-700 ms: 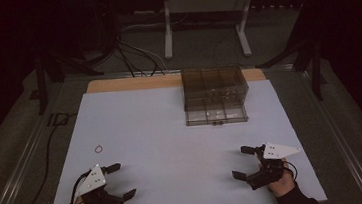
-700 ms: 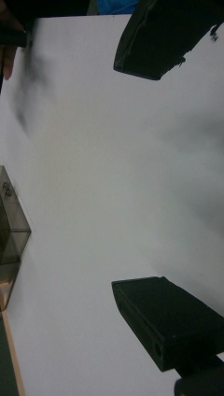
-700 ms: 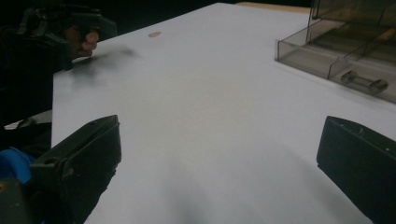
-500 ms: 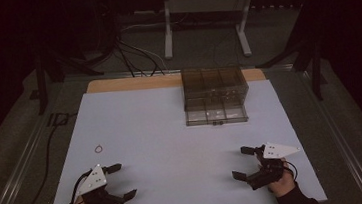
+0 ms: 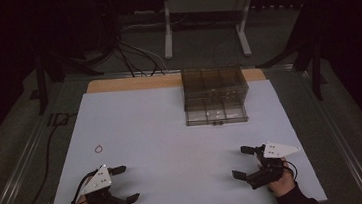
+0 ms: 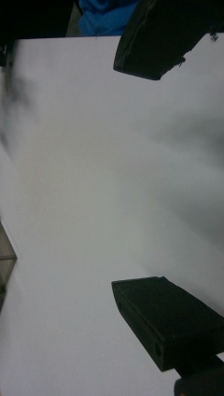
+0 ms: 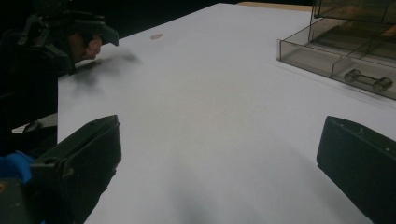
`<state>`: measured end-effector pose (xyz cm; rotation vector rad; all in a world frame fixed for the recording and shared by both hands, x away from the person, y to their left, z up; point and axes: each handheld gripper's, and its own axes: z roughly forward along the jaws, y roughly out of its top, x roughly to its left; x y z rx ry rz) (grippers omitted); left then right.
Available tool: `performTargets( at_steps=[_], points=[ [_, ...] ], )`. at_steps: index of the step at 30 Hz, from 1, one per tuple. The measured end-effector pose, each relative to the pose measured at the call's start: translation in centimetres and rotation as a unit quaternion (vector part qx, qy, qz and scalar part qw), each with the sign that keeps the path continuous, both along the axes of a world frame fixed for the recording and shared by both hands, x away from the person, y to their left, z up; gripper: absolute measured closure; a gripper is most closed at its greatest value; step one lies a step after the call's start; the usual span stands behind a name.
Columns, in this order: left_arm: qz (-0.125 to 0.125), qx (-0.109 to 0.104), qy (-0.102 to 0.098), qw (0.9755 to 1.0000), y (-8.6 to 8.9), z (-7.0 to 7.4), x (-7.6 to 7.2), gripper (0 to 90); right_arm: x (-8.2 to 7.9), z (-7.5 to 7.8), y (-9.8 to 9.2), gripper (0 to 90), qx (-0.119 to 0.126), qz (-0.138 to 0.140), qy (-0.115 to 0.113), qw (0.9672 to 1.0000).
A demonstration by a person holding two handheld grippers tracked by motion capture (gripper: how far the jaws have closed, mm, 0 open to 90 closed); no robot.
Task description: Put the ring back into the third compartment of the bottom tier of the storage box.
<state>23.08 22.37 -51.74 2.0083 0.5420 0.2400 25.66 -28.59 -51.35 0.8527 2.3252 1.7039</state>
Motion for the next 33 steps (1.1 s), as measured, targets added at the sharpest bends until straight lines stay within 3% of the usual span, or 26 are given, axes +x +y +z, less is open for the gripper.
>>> performTargets(
  at_steps=[10,14,26,33],
  points=[
    [-0.023,-0.013,-0.002,0.9996,-0.8,1.3,0.3,0.5,-0.2,0.1,0.0,0.0,0.004,0.002,-0.001,1.0000],
    [-0.038,-0.006,0.000,0.9993,-1.2,1.7,0.3,0.5,-0.4,0.2,0.0,0.0,0.006,0.001,-0.005,1.0000],
    [-0.041,-0.017,-0.014,0.9989,-1.6,2.9,0.6,0.5,-0.4,0.2,0.1,0.0,0.006,0.001,-0.002,1.0000],
    [-0.032,-0.036,-0.017,0.9987,-1.2,3.3,1.1,0.5,-0.4,0.2,0.1,0.0,0.005,-0.001,-0.002,1.0000]
  ],
)
